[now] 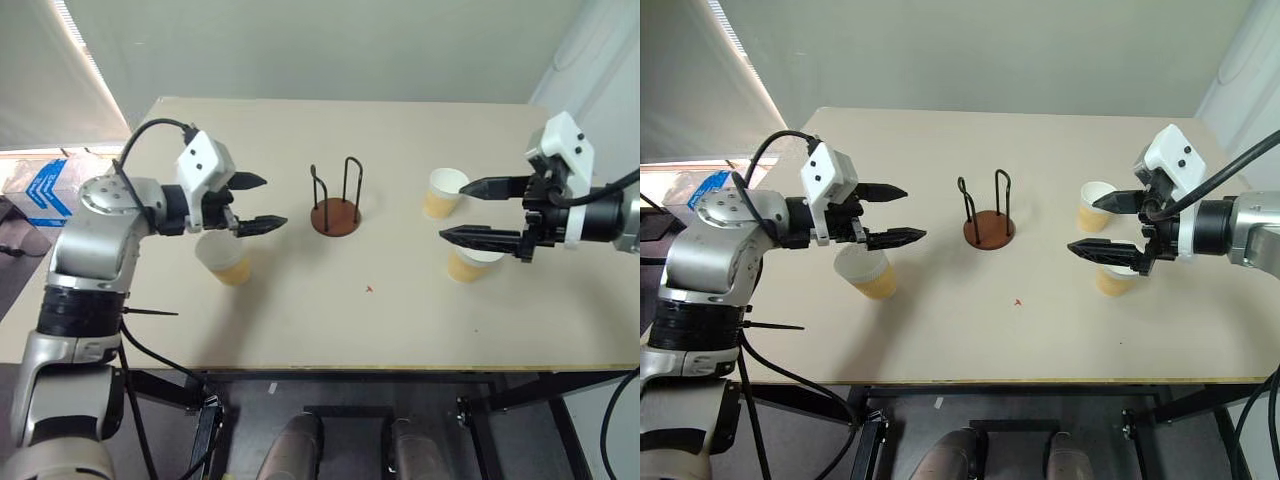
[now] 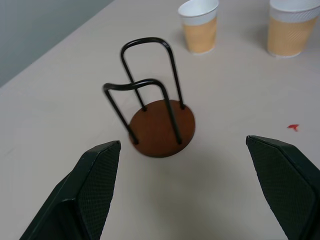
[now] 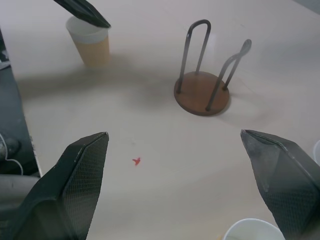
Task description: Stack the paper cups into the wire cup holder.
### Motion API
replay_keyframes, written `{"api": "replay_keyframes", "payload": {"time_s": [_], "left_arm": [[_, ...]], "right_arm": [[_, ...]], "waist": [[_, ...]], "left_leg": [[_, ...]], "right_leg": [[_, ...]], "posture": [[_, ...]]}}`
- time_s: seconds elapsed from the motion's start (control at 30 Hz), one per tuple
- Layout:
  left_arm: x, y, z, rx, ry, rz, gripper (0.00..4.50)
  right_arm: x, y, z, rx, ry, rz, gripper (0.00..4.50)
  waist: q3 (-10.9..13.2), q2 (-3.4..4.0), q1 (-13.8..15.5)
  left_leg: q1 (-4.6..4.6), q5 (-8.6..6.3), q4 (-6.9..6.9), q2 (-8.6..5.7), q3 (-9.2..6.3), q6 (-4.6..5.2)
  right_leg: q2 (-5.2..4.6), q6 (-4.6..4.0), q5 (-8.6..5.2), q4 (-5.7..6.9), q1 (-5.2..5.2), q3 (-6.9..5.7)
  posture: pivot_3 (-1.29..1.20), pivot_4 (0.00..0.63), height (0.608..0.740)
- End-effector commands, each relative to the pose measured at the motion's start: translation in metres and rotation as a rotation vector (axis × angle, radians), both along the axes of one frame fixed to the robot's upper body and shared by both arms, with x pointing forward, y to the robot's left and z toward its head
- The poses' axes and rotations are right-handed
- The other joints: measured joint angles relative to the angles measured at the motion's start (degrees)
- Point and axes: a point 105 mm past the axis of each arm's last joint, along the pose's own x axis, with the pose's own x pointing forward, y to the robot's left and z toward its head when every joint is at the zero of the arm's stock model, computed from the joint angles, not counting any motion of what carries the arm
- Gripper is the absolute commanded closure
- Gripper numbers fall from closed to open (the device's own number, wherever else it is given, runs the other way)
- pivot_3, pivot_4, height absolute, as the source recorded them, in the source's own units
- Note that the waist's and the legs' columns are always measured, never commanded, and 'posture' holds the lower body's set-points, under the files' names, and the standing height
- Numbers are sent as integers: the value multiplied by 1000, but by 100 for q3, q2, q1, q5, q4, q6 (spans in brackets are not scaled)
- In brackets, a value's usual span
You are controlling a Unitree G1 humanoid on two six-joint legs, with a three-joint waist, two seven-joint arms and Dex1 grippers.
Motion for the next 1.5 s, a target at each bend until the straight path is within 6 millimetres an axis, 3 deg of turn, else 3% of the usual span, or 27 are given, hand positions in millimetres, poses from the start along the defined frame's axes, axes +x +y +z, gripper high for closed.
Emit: {"api": "replay_keyframes", "payload": {"time_s": [0.03, 0.37, 0.8, 1.5], "left_arm": [[1, -3, 8, 6, -25, -8, 85], [4, -7, 2, -2, -3, -27, 85], [24, -44, -13, 32, 7, -9, 85], [44, -56, -32, 23, 19, 91, 85]], "right_arm": [[-2, 1, 15, 15, -64, -7, 26], [-2, 0, 16, 26, -54, -14, 26], [-3, 1, 11, 25, -53, -21, 26], [-4, 0, 14, 28, -57, -25, 26]], "waist": [[0, 0, -3], [0, 0, -3], [0, 0, 6], [1, -2, 3]], "left_leg": [[0, 0, 0, 0, 0, 0], [0, 0, 0, 0, 1, 0], [0, 8, 2, -2, 2, -5], [0, 16, 4, -2, 4, -12]], "right_leg": [[0, 0, 0, 0, 0, 0], [0, 1, 0, -1, 0, 0], [-1, 6, 2, -3, 4, 0], [-2, 19, 5, -5, 6, 2]], "posture": [[0, 150, 740], [0, 150, 740], [0, 150, 740], [0, 150, 740]]}}
